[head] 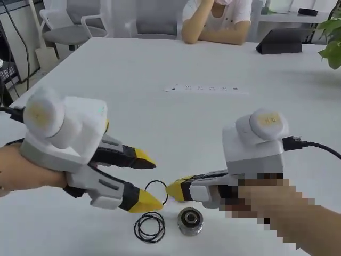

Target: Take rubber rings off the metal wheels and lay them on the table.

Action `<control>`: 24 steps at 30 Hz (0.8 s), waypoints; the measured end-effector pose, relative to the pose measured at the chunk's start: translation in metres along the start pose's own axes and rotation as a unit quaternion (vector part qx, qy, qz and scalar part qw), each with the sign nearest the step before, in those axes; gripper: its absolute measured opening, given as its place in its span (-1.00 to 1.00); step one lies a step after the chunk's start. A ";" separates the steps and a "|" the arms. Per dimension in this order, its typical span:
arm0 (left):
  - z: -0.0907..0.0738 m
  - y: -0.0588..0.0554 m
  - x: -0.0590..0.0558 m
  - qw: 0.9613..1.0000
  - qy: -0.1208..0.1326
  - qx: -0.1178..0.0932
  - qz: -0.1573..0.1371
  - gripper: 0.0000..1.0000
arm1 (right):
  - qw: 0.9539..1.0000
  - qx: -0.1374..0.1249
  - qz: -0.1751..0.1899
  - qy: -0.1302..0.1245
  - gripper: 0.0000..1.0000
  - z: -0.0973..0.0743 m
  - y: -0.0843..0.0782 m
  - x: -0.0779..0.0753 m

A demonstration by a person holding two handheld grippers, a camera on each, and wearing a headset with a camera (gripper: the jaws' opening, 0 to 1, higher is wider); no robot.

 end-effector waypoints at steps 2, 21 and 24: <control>-0.009 -0.006 -0.002 1.000 0.009 -0.001 -0.008 -0.04 | 1.000 0.008 0.004 0.015 -1.00 0.002 -0.003 0.006; -0.056 -0.058 -0.026 0.990 0.089 -0.040 -0.105 0.26 | 0.996 0.083 -0.036 0.007 -1.00 0.014 -0.036 0.009; -0.057 -0.062 -0.029 0.989 0.095 -0.039 -0.109 0.28 | 0.995 0.081 -0.059 0.001 -0.97 0.014 -0.035 0.010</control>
Point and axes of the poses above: the centre of the closed fingertips' face, and the gripper's own axes: z roughly forward along the fingers, x roughly to its left, y roughly out of its top, the point moved 4 cm from there along -z, roughly backward along the fingers, and after that the axes turned 5 degrees about -y, right-handed, at the moved point
